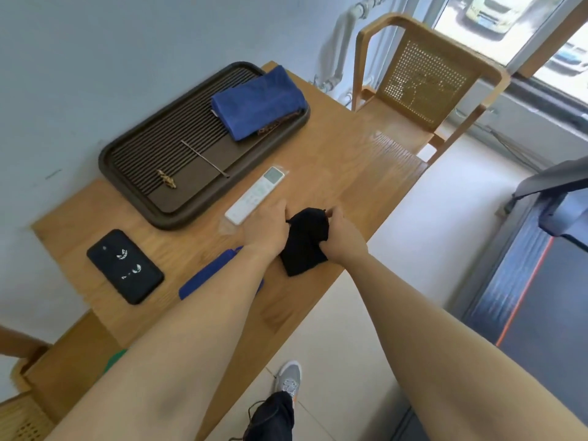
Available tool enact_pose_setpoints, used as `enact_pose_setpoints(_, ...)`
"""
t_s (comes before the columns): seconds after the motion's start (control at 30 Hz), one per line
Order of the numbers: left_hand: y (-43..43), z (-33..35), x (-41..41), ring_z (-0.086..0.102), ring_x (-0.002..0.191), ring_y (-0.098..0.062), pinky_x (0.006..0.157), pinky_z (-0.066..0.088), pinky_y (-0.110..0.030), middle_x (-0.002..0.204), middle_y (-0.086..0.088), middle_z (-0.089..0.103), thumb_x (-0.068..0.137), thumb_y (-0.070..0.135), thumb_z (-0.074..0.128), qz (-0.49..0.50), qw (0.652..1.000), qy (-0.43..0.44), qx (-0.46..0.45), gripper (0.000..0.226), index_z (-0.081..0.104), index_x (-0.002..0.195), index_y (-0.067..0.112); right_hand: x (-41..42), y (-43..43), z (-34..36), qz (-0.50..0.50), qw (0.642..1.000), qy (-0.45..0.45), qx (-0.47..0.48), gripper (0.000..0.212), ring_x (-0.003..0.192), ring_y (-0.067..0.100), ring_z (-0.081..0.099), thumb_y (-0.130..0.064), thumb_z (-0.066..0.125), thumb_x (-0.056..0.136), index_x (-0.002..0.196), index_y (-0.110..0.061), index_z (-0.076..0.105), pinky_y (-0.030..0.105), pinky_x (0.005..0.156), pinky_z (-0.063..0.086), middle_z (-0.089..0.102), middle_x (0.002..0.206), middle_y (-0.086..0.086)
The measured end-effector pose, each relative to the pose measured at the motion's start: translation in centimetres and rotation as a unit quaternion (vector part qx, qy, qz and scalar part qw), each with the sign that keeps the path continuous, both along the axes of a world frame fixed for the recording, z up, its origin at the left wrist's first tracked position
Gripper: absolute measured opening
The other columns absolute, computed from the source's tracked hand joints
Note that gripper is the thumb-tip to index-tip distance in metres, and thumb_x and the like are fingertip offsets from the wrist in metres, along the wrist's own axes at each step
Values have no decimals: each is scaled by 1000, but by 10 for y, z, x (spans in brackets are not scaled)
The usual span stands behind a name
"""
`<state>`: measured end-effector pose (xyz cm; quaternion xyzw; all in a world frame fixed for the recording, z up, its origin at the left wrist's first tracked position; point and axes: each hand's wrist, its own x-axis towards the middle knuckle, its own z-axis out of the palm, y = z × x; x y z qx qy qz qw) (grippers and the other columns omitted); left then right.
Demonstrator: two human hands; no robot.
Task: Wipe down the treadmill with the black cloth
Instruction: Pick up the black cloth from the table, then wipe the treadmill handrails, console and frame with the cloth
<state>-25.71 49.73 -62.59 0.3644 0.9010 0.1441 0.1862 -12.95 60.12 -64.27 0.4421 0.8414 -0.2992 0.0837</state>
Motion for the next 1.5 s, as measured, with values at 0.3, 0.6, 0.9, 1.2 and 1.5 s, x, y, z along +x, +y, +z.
enact_pose_setpoints(0.3,-77,103,88,56,95,-16,74,44,-31,102,6,59,93,21,65,-108,988,-12,105,8,68,98,26,108,-77,98,-45,992,79,-83,32,87,22,64,-25,67,87,110,-16,47,39,76,58,63,95,2)
enact_pose_setpoints(0.6,-203,192,252,60,88,-20,77,51,-38,96,2,66,90,19,64,-162,976,4,149,13,58,90,30,289,-219,198,-165,960,220,-51,21,71,17,56,-18,63,87,94,2,62,31,66,47,60,80,7)
enact_pose_setpoints(0.9,-296,219,396,63,96,-20,82,54,-35,104,5,68,96,31,57,-293,952,-10,94,18,67,109,24,433,-343,250,-287,903,315,-56,22,80,15,64,-27,65,92,106,-11,60,27,66,55,64,90,2)
enact_pose_setpoints(1.2,-367,200,549,65,87,-17,77,53,-32,94,1,70,93,31,57,-368,905,-196,88,17,68,91,19,594,-458,225,-437,854,281,-32,34,100,20,60,-35,60,97,121,-11,56,26,72,45,61,108,0)
enact_pose_setpoints(1.5,-423,206,719,46,65,-14,66,38,-30,67,0,47,99,40,54,-408,858,-304,74,41,50,69,12,779,-543,235,-514,810,281,-26,28,87,23,64,-35,50,102,98,-10,61,36,73,51,66,92,6)
